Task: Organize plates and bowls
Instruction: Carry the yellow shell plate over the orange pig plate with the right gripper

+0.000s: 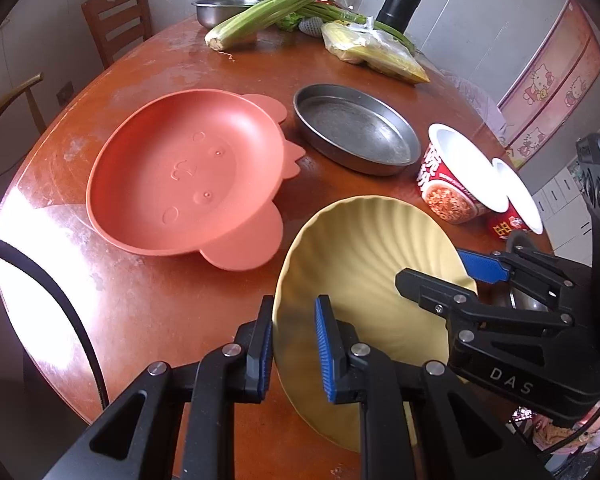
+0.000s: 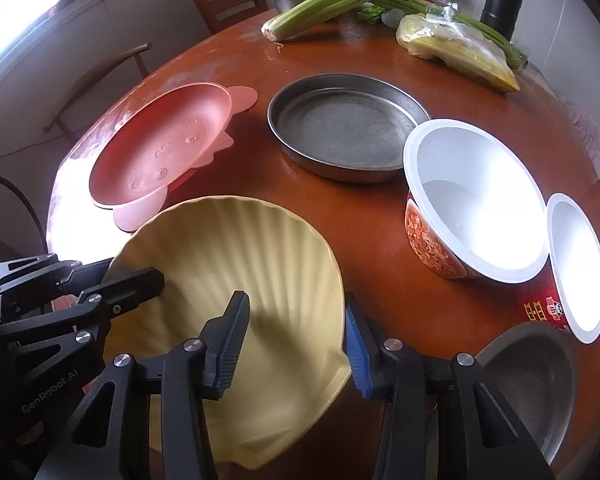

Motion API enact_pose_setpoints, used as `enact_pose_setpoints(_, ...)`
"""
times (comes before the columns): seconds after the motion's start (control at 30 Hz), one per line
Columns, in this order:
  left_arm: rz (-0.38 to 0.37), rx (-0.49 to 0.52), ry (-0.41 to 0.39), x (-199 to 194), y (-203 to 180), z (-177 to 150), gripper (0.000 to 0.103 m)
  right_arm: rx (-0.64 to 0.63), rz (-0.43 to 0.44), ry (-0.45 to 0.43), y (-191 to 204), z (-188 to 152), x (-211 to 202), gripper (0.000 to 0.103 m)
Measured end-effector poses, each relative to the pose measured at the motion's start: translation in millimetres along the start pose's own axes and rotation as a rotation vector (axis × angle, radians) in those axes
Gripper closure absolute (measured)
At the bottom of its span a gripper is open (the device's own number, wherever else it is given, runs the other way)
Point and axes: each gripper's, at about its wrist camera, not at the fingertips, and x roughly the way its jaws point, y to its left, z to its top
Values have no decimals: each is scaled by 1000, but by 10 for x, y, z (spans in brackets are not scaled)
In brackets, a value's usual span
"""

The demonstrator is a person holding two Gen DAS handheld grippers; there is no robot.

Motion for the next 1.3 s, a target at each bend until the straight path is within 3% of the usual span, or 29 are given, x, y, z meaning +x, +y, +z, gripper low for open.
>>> enact_pose_setpoints(0.33, 4, -4, -67, -324, 85, 130, 83, 2, 14, -94, 93, 187, -384, 56)
enact_pose_setpoints(0.77, 46, -69, -158, -700, 592, 459, 83, -68, 29, -181, 566, 743, -522, 56)
enact_pose_setpoints(1.3, 80, -103, -111, -334, 1085, 812, 81, -80, -12, -137, 863, 1313, 1, 56)
